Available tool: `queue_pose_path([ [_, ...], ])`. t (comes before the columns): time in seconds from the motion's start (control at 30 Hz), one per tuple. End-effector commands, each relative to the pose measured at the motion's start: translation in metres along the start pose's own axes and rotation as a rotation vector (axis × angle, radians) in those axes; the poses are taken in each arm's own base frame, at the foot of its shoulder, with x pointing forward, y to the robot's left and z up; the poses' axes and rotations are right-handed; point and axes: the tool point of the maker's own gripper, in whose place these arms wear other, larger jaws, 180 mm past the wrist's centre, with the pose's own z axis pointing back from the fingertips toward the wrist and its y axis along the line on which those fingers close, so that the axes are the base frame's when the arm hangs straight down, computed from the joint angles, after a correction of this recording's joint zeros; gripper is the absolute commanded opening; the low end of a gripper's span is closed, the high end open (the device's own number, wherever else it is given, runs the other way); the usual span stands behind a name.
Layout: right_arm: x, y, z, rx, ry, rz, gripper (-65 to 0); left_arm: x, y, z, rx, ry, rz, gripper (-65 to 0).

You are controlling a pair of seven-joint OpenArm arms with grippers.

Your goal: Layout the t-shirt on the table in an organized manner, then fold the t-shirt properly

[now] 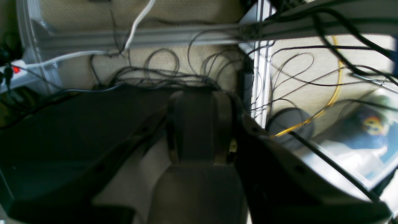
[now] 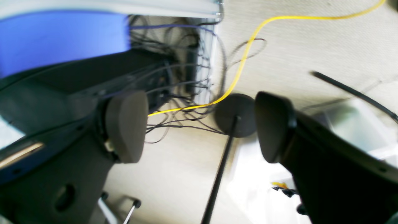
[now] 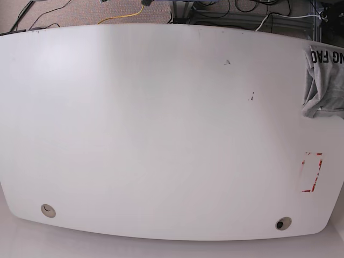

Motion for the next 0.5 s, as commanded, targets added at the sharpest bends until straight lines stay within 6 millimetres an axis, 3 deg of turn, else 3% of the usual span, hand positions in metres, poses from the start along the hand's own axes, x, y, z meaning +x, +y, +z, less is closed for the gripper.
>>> queue_pose_path([
  [0.0, -0.005, -0.003, -0.003, -0.001, -0.004, -0.033, -14.1, -0.010, 0.003, -0.001, 0.001, 0.033, 0.004, -51.8],
  [0.17, 0.001, -0.006, -0.016, -0.001, 0.005, -0.065, -14.1, 0.004, -0.007, -0.019, -0.026, 0.044, -0.008, -51.8],
  [0.27, 0.004, -0.010, -0.023, -0.004, 0.013, -0.084, -14.1, -0.007, -0.013, -0.025, -0.045, 0.116, -0.016, -51.8],
  [0.37, 0.010, -0.014, -0.031, -0.006, 0.019, -0.103, -14.1, 0.005, -0.017, -0.038, -0.056, 0.134, -0.021, -51.8],
  [0.47, 0.015, -0.016, -0.036, -0.005, 0.021, -0.113, -13.6, 0.004, -0.018, -0.042, -0.056, 0.164, -0.013, -51.8],
])
